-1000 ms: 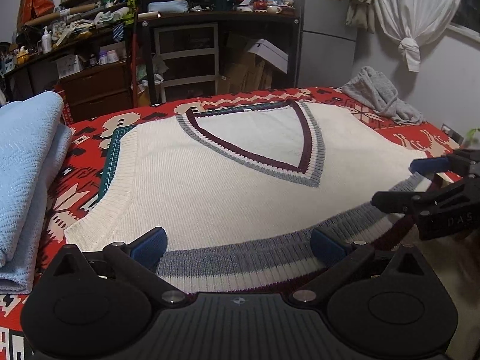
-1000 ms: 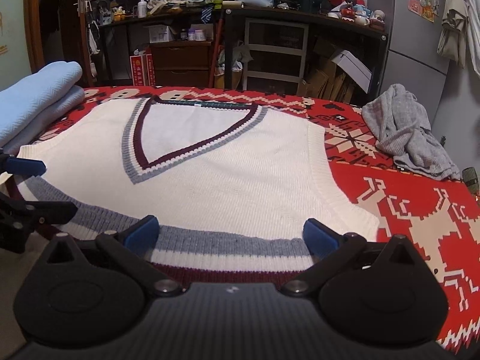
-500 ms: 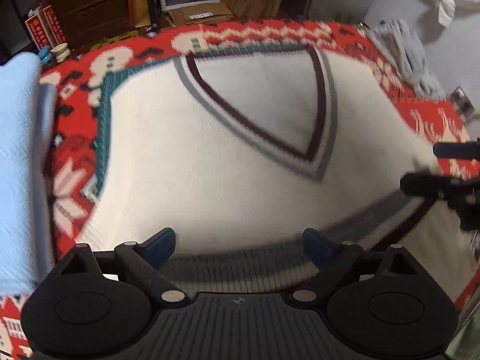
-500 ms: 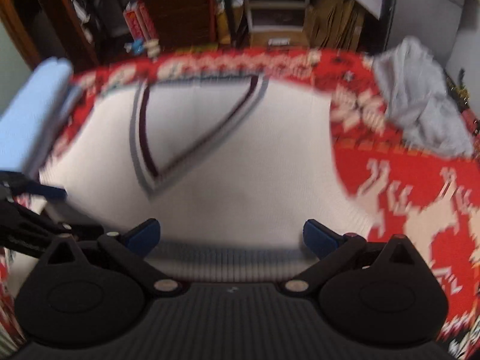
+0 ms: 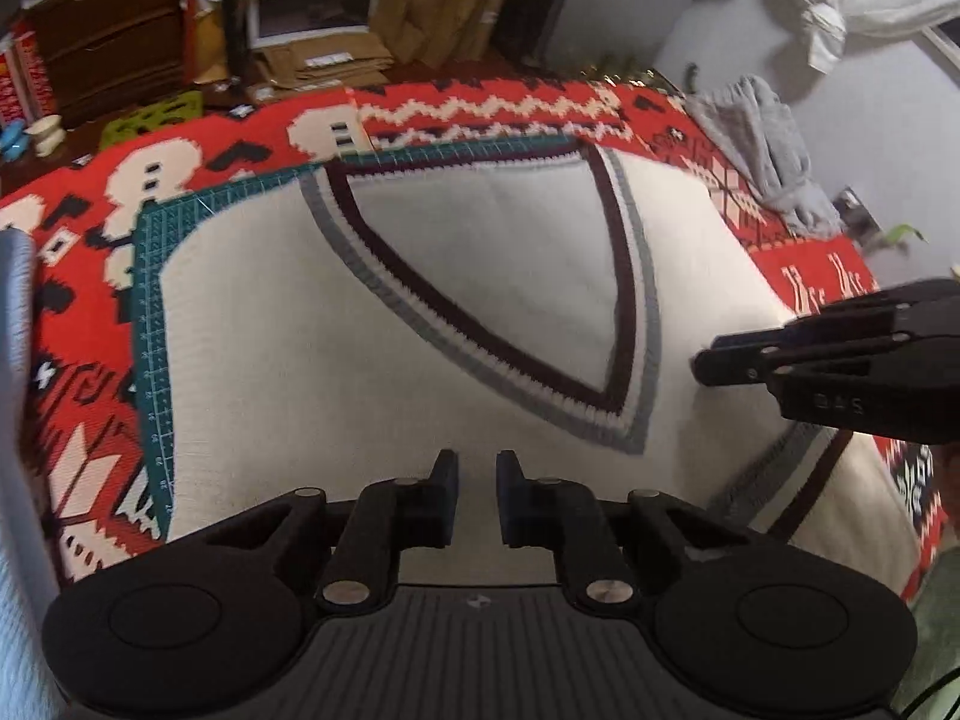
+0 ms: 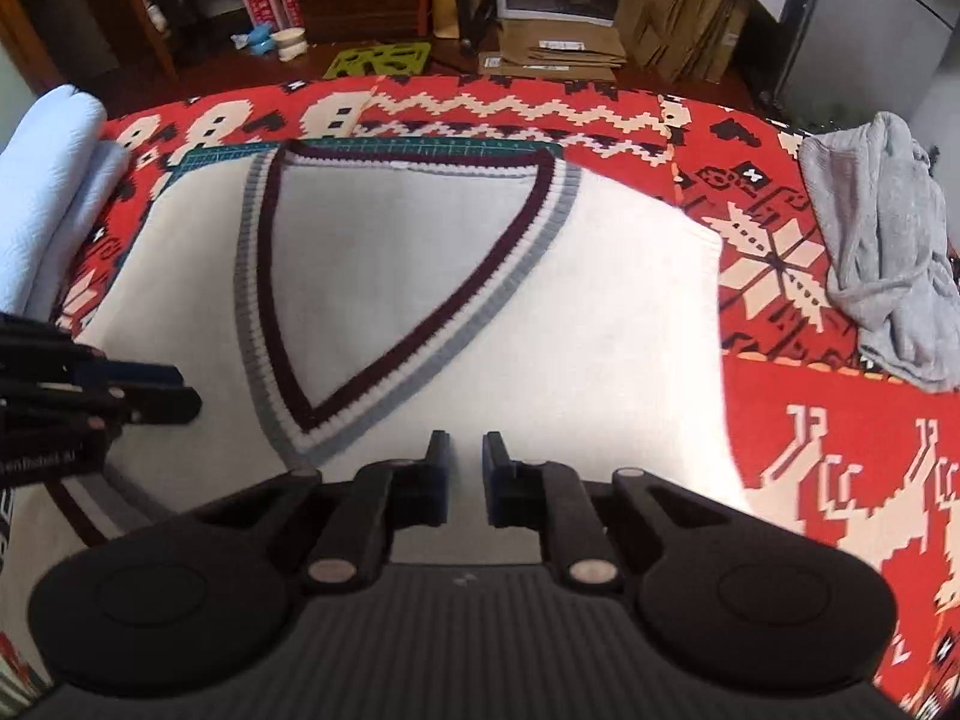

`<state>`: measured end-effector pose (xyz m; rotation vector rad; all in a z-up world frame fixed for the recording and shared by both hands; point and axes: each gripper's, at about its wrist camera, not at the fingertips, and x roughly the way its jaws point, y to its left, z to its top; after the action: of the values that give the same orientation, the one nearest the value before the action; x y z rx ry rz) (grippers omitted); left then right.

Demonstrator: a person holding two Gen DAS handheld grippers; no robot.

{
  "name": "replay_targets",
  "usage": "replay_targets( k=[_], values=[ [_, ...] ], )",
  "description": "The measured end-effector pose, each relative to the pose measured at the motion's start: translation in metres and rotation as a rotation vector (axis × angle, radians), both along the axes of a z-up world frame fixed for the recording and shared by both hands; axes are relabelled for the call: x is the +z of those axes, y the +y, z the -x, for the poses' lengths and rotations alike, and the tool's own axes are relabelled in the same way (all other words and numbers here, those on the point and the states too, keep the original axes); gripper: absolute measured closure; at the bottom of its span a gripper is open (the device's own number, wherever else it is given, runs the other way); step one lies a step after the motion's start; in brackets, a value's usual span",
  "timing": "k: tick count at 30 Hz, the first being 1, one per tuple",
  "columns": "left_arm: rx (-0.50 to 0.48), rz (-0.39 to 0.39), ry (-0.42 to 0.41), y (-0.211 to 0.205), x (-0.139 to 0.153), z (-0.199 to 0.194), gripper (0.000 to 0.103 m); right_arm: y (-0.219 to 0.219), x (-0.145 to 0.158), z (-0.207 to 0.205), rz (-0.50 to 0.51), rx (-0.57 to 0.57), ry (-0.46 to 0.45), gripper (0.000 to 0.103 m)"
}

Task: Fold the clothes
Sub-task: 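Close both grippers on the striped hem band of the cream vest, then lift the hem with both grippers and fold the vest over toward the collar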

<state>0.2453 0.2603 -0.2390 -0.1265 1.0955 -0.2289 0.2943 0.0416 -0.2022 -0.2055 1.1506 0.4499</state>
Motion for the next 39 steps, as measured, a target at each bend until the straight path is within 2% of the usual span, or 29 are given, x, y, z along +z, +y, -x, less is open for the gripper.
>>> replay_targets(
  k=[5, 10, 19, 23, 28, 31, 33, 36, 39],
  values=[
    [-0.016, 0.012, -0.013, 0.007, 0.001, -0.008, 0.093, 0.012, 0.0, -0.007, 0.016, -0.005, -0.018, 0.09],
    [-0.022, -0.022, -0.042, 0.013, 0.0, -0.027, 0.093, 0.02, -0.006, -0.026, 0.03, 0.009, -0.04, 0.091],
    [0.066, -0.018, -0.022, 0.04, 0.0, -0.06, 0.093, 0.001, -0.001, -0.083, -0.004, -0.011, -0.058, 0.091],
    [0.087, -0.035, -0.03, 0.049, 0.0, -0.07, 0.093, -0.011, -0.006, -0.103, 0.012, 0.014, -0.043, 0.09],
    [0.078, -0.099, -0.05, 0.058, 0.003, -0.086, 0.093, -0.027, -0.017, -0.124, 0.005, 0.022, -0.033, 0.09],
    [0.112, -0.079, -0.045, 0.072, 0.001, -0.098, 0.094, -0.035, -0.016, -0.133, -0.006, 0.032, -0.05, 0.09],
    [0.103, -0.075, -0.049, 0.078, 0.0, -0.105, 0.1, -0.038, -0.018, -0.14, 0.001, 0.041, -0.057, 0.09],
    [0.06, -0.105, -0.056, 0.077, 0.002, -0.114, 0.1, -0.042, -0.02, -0.151, -0.011, 0.045, -0.055, 0.093],
    [0.059, -0.111, -0.053, 0.08, 0.007, -0.118, 0.097, -0.041, -0.018, -0.157, -0.009, 0.06, -0.064, 0.092]
  ],
)
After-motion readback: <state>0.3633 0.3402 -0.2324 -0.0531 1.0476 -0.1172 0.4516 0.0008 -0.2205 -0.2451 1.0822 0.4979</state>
